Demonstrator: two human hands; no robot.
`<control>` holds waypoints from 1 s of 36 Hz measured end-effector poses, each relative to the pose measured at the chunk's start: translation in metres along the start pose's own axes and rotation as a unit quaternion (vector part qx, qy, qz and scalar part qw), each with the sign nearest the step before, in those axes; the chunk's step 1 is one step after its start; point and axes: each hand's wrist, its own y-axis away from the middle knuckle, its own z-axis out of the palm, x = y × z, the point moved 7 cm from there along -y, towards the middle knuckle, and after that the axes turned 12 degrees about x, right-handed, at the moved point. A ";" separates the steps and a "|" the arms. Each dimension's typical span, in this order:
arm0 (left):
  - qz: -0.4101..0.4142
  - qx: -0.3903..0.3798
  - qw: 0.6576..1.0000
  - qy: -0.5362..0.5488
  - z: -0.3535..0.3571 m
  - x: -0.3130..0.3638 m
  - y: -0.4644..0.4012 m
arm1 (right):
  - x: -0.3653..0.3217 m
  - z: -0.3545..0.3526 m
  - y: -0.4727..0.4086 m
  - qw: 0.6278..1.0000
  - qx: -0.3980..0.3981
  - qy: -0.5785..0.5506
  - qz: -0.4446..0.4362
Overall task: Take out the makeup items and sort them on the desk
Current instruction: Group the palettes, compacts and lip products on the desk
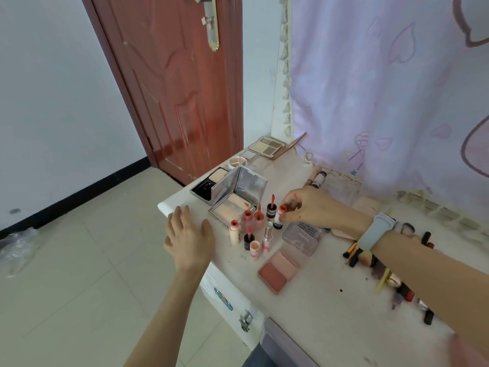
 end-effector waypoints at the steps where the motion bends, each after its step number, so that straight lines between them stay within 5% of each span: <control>1: 0.002 -0.001 1.000 -0.004 0.001 0.000 0.000 | -0.001 0.001 0.000 1.000 -0.004 0.005 -0.003; 21: 0.063 -0.039 0.992 -0.104 0.012 -0.001 0.004 | 0.012 -0.024 -0.001 1.000 -0.011 0.020 -0.015; 26: 0.062 -0.045 0.990 -0.117 0.013 0.000 0.006 | 0.035 -0.050 -0.029 0.980 0.091 0.168 -0.051; 32: 0.058 -0.056 0.989 -0.126 0.012 0.000 0.006 | 0.035 -0.023 -0.048 0.917 0.005 0.383 -0.113; 36: 0.058 -0.060 0.988 -0.132 0.014 0.000 0.006 | 0.037 -0.013 -0.062 0.907 -0.026 0.409 -0.095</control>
